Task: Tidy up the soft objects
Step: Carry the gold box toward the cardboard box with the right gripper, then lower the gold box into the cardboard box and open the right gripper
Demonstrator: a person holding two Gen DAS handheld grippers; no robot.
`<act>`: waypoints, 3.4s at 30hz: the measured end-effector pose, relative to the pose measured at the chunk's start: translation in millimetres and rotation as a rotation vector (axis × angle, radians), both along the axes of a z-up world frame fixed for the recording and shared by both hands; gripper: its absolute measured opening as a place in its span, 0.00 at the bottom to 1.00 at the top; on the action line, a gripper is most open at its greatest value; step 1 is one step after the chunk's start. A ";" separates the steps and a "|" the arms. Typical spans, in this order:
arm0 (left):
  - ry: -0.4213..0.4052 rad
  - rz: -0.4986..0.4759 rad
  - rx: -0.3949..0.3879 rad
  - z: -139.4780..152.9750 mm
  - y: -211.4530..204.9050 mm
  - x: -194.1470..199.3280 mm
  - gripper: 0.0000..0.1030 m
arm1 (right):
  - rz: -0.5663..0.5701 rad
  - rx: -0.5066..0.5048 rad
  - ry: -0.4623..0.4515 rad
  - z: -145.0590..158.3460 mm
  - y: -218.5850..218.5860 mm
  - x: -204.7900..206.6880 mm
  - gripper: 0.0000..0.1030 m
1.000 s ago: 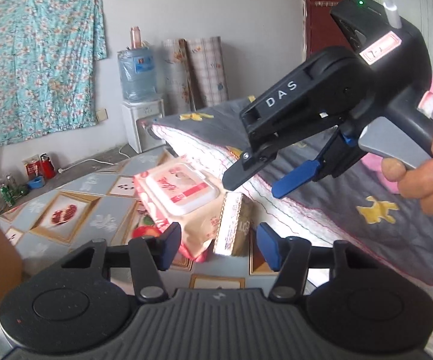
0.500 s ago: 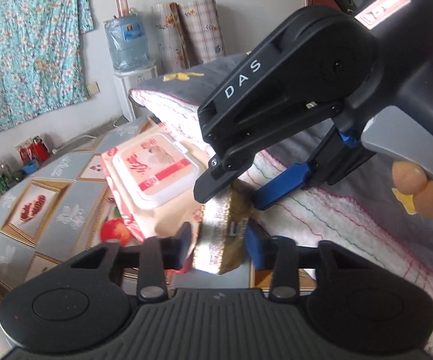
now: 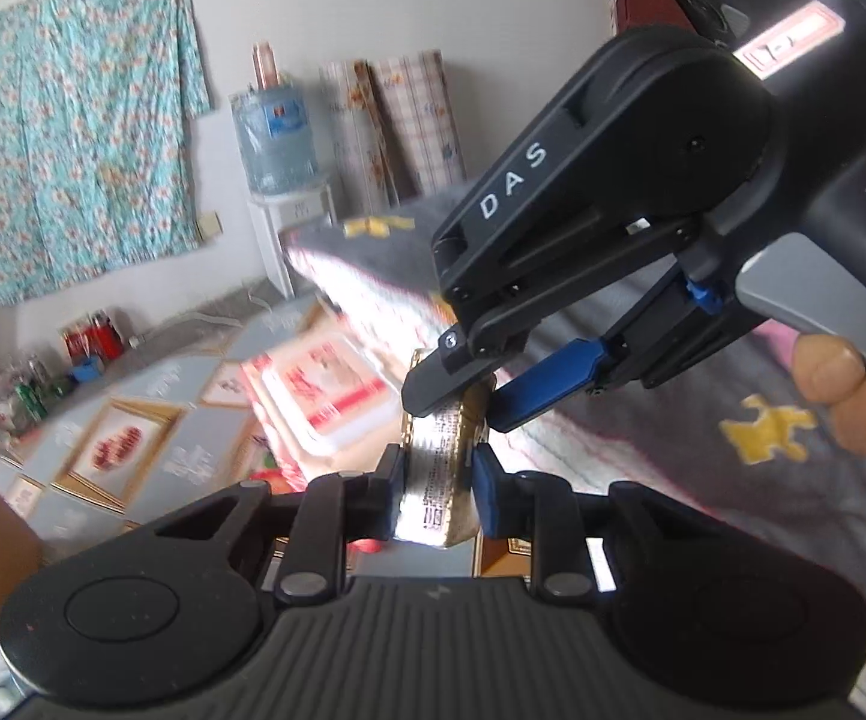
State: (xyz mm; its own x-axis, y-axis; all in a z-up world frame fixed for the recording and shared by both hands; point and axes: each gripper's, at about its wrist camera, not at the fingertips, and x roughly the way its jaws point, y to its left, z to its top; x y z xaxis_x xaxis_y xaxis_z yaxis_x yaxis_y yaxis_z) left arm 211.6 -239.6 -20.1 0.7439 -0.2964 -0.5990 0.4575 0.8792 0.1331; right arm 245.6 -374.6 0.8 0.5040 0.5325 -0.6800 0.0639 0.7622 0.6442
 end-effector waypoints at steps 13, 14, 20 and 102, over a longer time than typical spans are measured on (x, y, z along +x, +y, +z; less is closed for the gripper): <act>-0.083 0.229 -0.098 90.9 149.3 -81.5 0.23 | 0.286 0.123 -0.127 90.4 161.9 -55.3 0.32; -0.070 0.251 -0.110 92.1 165.1 -85.3 0.23 | 0.312 0.138 -0.118 90.9 178.1 -56.3 0.32; 0.154 0.392 -0.350 74.4 270.3 -87.2 0.23 | 0.434 0.229 -0.046 84.7 262.2 -72.6 0.32; -0.042 0.929 -0.556 41.4 512.8 -220.7 0.74 | 0.920 -0.264 0.198 13.5 484.8 -49.1 0.80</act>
State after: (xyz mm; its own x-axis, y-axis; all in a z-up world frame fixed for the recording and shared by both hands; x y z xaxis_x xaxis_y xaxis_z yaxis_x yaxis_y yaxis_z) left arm -9.1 273.2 21.3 0.8344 0.1713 -0.5239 -0.4142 0.8219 -0.3910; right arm 196.5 110.2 14.3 -0.1681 0.4791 -0.8615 -0.5391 0.6870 0.4872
